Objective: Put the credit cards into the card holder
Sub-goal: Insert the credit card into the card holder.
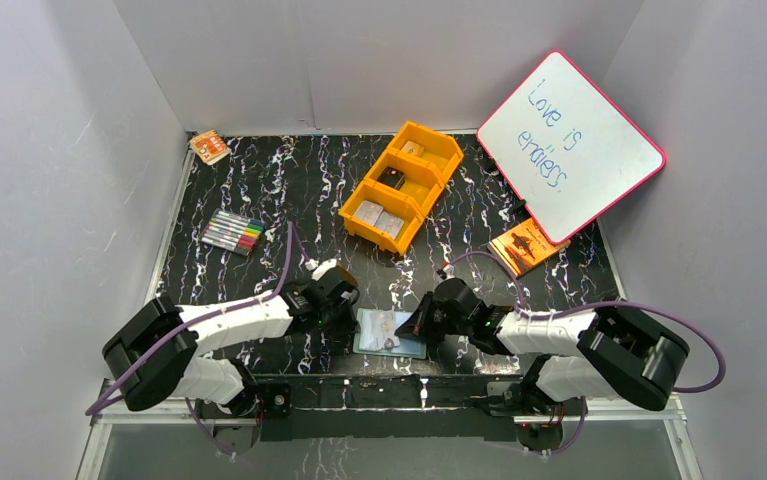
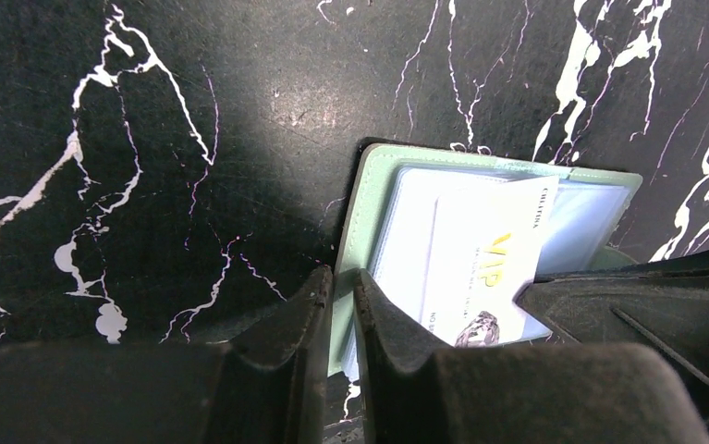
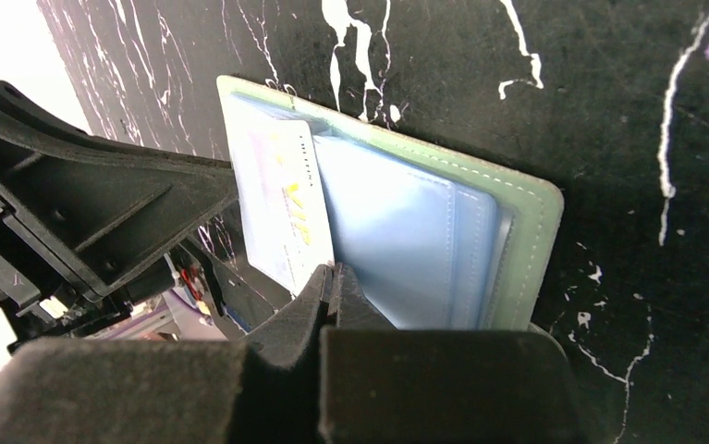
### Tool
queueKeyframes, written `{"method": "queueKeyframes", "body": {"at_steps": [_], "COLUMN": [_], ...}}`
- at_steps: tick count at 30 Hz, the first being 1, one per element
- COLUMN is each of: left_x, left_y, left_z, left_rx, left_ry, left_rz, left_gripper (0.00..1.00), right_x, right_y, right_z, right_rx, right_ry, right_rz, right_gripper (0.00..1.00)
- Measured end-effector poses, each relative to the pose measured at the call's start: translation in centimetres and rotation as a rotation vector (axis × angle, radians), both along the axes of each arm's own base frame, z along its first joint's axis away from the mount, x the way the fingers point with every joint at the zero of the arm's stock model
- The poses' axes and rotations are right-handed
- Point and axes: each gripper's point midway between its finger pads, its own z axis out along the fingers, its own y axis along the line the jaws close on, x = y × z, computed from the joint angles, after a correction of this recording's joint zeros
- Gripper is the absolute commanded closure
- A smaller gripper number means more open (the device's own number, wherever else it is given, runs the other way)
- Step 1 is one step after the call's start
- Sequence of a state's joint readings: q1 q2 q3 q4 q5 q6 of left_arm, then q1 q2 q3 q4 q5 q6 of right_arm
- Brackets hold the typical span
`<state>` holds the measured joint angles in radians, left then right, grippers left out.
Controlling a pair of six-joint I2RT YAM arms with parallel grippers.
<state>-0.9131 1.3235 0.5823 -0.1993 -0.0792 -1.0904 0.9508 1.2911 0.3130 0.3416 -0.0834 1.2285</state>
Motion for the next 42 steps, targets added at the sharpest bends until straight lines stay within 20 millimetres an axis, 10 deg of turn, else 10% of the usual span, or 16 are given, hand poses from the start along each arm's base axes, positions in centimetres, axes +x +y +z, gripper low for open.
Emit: {"method": "queueKeyframes", "body": {"at_steps": [30,42], "left_x": [-0.9,-0.9], "left_y": [-0.1,0.1], "left_z": [0.0,0.0], "left_rx": [-0.018,-0.01], "left_ry": [0.003,0.001], "left_rz": [-0.009,-0.005], "left_gripper": [0.92,0.92], "right_x": [-0.2,-0.2], "right_y": [2.2,2.5], "right_z": [-0.2,0.8], "right_rx": [-0.025,-0.083], "right_ry": [-0.014,-0.07], "right_rz": [-0.001,0.073], "right_gripper": [0.99,0.45]}}
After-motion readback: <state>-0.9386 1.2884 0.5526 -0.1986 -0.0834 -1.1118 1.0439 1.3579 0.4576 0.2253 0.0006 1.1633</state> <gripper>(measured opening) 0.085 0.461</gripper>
